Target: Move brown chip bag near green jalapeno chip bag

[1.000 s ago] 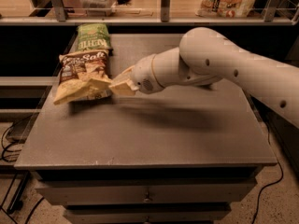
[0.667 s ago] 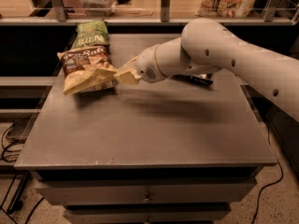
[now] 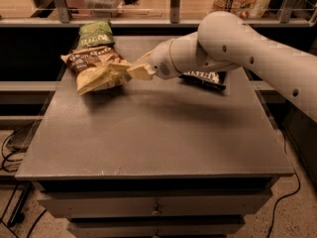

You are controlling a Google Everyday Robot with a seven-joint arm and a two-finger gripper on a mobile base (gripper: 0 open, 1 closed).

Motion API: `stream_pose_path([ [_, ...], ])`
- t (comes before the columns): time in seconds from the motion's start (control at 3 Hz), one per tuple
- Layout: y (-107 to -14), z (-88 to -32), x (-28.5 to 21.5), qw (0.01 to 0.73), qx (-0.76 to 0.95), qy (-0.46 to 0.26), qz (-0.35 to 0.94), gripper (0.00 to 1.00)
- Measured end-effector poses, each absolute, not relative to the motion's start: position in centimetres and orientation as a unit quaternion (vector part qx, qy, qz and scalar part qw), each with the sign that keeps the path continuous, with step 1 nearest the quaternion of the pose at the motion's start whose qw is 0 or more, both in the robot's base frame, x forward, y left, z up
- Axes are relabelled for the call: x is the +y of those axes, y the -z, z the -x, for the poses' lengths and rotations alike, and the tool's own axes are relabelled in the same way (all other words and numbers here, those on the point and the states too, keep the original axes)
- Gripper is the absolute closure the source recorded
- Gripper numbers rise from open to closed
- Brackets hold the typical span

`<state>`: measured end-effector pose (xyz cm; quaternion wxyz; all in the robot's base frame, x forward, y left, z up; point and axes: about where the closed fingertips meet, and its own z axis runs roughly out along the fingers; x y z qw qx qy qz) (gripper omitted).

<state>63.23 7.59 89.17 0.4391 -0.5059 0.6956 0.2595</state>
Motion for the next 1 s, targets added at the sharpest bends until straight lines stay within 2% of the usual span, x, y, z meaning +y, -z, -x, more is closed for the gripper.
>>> stream_pose_path([
  [0.67, -89.2, -62.12, 6.67, 0.443, 0.696, -0.259, 0.502, 0.16],
  [1.0, -89.21, -62.03, 6.89, 0.443, 0.695, -0.26, 0.503, 0.0],
])
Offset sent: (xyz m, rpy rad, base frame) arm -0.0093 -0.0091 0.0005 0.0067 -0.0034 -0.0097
